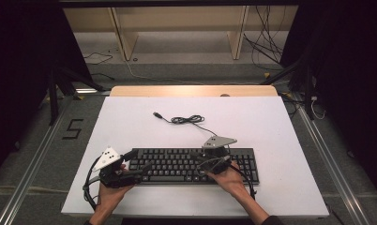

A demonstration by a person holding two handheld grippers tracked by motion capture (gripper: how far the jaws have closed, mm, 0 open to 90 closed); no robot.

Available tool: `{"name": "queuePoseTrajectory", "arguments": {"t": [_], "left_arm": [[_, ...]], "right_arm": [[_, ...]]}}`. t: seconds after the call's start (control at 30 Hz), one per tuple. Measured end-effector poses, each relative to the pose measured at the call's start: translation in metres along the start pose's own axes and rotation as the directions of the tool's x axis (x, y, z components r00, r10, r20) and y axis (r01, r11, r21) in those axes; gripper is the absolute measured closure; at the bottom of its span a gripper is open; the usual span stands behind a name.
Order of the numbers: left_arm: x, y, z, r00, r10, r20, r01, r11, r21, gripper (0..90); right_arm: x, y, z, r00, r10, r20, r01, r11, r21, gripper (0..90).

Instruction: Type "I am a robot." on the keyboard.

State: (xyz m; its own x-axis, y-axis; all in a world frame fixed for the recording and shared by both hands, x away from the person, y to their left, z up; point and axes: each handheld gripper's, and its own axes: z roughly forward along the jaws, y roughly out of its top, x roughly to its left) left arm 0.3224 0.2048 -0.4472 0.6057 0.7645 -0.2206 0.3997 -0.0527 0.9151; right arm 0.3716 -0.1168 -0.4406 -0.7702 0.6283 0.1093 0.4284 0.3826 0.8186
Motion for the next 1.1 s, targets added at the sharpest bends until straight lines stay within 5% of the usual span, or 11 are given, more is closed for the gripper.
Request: {"name": "queuePoseTrajectory", "arguments": {"t": [1.1], "left_arm": [[0.005,-0.002,-0.004,0.9994,-0.025,-0.022,0.026,0.9995,0.021,19.7]], "right_arm": [[0.011,-0.009,0.037,0.9994,-0.033,-0.002,0.033,0.983,0.178,90.0]]}}
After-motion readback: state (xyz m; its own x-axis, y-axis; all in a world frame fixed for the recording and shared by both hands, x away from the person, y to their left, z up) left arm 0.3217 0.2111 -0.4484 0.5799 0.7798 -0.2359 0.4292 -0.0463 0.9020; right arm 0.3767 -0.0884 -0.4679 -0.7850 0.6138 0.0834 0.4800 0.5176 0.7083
